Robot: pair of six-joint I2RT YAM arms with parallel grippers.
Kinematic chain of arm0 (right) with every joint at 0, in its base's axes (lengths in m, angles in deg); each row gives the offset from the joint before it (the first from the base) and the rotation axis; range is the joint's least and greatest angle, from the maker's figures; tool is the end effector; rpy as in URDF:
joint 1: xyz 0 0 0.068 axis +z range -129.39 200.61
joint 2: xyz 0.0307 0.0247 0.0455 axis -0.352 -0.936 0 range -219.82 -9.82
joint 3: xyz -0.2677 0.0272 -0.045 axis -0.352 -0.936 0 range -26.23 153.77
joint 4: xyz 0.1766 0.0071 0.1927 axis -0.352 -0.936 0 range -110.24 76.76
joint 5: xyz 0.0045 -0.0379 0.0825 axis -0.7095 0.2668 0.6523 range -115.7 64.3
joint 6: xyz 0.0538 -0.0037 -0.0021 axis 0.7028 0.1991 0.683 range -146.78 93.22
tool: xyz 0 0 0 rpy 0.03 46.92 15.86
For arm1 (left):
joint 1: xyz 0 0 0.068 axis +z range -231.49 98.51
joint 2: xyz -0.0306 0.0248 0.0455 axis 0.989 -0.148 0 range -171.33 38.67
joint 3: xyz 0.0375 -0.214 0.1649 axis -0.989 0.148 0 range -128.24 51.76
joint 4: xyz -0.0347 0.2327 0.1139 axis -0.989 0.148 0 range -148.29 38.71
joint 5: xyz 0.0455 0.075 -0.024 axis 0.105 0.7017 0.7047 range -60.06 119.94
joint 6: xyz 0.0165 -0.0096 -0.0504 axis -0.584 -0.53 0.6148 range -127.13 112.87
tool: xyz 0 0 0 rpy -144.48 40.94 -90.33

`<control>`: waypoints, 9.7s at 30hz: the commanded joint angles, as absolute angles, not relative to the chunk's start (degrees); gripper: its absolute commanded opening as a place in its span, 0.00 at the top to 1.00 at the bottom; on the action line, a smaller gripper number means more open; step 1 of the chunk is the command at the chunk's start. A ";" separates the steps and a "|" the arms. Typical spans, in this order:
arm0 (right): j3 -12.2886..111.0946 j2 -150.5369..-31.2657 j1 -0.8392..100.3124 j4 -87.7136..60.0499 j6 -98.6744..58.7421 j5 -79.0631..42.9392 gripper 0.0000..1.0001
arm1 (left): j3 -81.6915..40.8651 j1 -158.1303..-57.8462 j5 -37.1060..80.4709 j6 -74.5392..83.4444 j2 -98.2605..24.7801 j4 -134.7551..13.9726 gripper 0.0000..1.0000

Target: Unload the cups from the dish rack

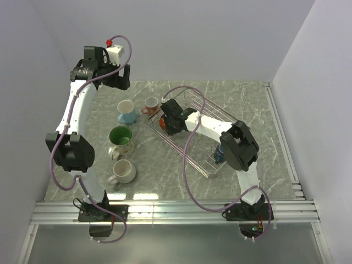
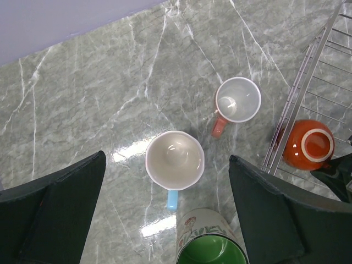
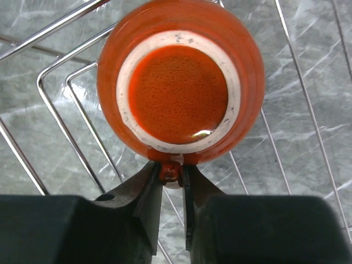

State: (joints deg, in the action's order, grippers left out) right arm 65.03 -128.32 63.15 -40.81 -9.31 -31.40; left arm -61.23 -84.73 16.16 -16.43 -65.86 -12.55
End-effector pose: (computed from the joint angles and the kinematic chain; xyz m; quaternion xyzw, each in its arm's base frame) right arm 0.3371 0.3047 0.1972 -0.1920 0.9326 0.1100 0.2851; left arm 0.4049 -0.0314 0.3986 0.1501 0.8784 -0.0841 0.4459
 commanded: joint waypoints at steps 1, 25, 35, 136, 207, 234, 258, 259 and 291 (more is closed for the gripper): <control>66.67 -128.91 62.45 -39.17 -9.47 -33.61 0.84 | -61.71 -84.83 14.56 -16.09 -63.46 -12.67 0.01; 36.11 -89.02 51.90 13.10 8.35 -12.88 1.00 | -67.33 -85.53 -23.00 -9.25 -62.23 -11.79 0.24; 37.14 -89.62 51.81 28.59 16.02 -6.02 1.00 | -63.03 -90.97 -40.11 3.86 -57.22 -27.00 0.11; 43.89 -95.08 52.78 -8.30 -0.76 -18.47 0.27 | -61.89 -75.69 20.89 -27.78 -85.36 -1.60 0.57; 35.11 -81.55 45.04 -60.78 -2.70 -41.96 1.00 | -57.93 -80.08 14.04 -25.14 -63.73 -5.38 0.01; 40.57 -60.53 45.31 -11.43 -4.46 -41.71 1.00 | -69.27 -80.96 -20.14 4.98 -59.86 -14.24 0.16; 43.20 -81.01 58.05 40.02 -1.04 -33.09 1.00 | -66.90 -96.43 -37.20 39.46 -58.37 -48.80 0.21; 43.64 -81.53 58.05 39.76 -0.59 -32.74 1.00 | -66.98 -96.87 -36.94 38.32 -58.19 -48.19 0.22; 45.23 -86.73 57.96 36.78 3.54 -23.78 1.00 | -67.78 -99.16 -38.61 46.76 -61.09 -54.96 0.99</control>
State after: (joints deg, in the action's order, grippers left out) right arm 44.84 -87.31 57.82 33.24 2.85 -25.80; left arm -66.13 -98.70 -38.39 49.14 -61.30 -55.35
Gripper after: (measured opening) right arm 0.727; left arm 0.267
